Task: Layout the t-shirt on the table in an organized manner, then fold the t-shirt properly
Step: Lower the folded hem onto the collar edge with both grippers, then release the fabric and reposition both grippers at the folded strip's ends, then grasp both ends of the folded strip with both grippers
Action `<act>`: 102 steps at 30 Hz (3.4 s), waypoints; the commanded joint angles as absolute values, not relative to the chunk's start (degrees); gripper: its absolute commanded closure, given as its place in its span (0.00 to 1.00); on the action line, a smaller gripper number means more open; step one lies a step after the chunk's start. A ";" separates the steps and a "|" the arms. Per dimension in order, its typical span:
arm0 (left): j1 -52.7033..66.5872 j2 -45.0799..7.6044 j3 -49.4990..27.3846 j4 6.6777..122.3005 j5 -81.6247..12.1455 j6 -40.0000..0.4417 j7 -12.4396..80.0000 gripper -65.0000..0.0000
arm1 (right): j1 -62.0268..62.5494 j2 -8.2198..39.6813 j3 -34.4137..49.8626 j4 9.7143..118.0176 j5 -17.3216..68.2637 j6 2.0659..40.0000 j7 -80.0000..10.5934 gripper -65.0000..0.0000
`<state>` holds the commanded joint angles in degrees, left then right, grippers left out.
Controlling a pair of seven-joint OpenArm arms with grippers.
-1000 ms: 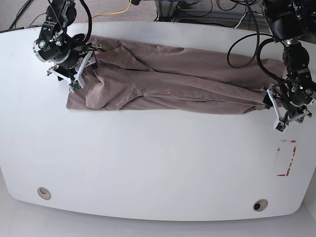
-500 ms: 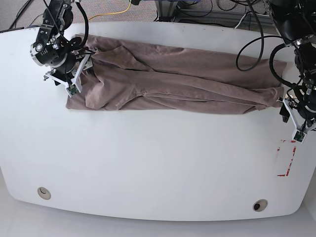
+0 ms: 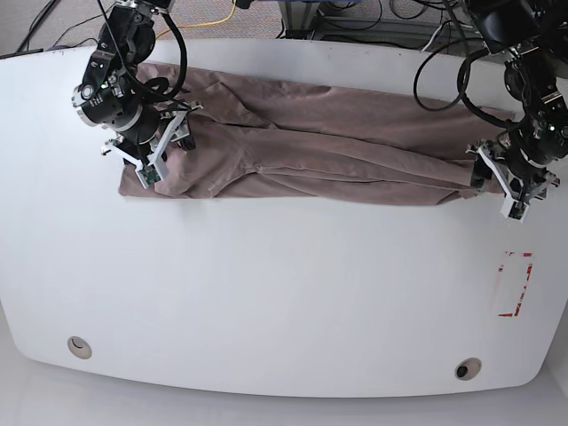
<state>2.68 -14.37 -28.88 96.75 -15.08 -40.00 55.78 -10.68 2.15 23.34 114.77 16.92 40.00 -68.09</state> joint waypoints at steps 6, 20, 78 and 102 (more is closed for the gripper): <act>3.30 -14.46 -28.88 90.51 -15.08 -40.00 55.69 0.74 | -9.98 1.98 23.34 108.44 16.92 40.00 -67.47 0.94; 3.30 -14.55 -27.38 85.32 -10.07 -40.00 52.79 0.81 | -6.90 8.04 23.34 90.42 16.66 40.00 -56.66 0.94; 4.00 -14.02 -19.91 105.80 -10.24 -40.00 63.60 0.63 | 5.14 14.99 23.43 92.97 16.66 40.00 -62.02 0.47; 4.09 -14.11 -20.18 105.71 -10.24 -40.00 63.52 0.63 | 12.70 10.59 17.98 82.51 16.48 40.00 -57.80 0.78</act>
<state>4.09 -14.11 -20.18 105.71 -10.24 -40.00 63.52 12.70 10.59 17.98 82.51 16.48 40.00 -57.80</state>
